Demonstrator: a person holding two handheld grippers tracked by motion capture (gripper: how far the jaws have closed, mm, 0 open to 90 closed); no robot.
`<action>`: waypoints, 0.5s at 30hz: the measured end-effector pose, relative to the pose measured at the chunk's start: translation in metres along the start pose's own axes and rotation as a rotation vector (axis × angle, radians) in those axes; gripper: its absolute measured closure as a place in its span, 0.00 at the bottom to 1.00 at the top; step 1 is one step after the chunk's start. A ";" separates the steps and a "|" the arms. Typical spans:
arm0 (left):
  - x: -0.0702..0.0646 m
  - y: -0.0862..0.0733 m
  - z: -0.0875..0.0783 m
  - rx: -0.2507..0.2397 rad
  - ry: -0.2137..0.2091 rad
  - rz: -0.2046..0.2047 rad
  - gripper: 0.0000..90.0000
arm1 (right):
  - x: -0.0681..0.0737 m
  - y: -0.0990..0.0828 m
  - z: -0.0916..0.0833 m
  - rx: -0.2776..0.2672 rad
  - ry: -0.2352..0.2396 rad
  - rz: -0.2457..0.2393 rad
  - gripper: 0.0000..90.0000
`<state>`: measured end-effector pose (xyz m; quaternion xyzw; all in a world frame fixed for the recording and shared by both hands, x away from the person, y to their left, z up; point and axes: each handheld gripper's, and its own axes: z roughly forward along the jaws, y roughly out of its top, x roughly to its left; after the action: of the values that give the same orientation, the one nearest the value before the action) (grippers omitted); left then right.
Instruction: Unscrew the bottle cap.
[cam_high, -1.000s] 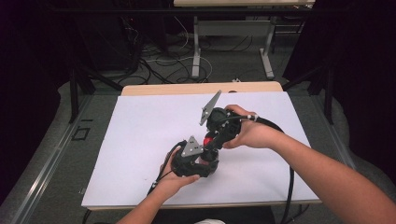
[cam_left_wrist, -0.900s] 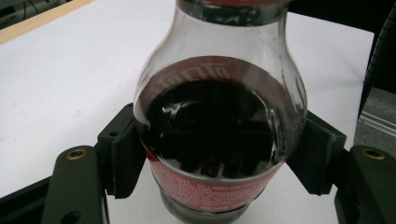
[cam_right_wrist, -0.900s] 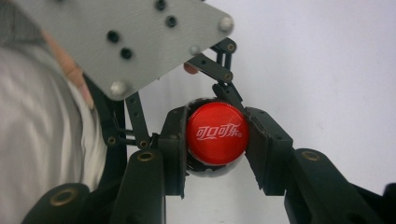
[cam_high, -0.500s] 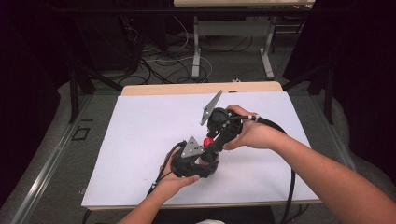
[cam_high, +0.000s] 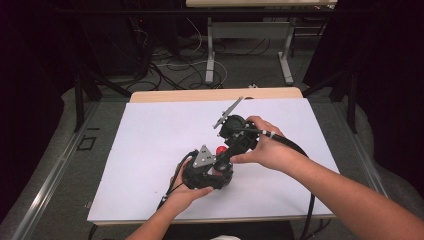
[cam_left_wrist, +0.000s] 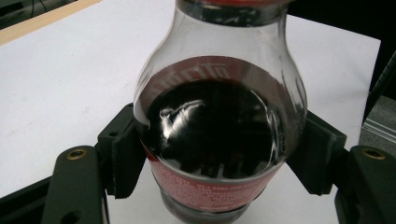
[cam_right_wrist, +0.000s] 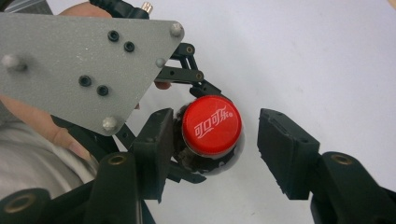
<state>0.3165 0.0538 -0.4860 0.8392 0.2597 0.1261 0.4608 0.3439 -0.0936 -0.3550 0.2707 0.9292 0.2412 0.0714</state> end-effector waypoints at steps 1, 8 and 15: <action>0.000 0.000 0.000 -0.005 0.003 -0.003 0.33 | 0.000 0.000 0.000 0.008 -0.014 0.000 0.56; -0.001 0.000 0.001 -0.011 0.007 0.002 0.33 | 0.005 0.003 0.004 -0.013 -0.035 0.046 0.59; -0.001 0.000 0.000 -0.006 0.000 -0.005 0.33 | 0.006 0.005 0.004 0.012 -0.027 -0.002 0.67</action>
<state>0.3155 0.0527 -0.4858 0.8372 0.2616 0.1258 0.4635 0.3421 -0.0851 -0.3565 0.2734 0.9299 0.2319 0.0823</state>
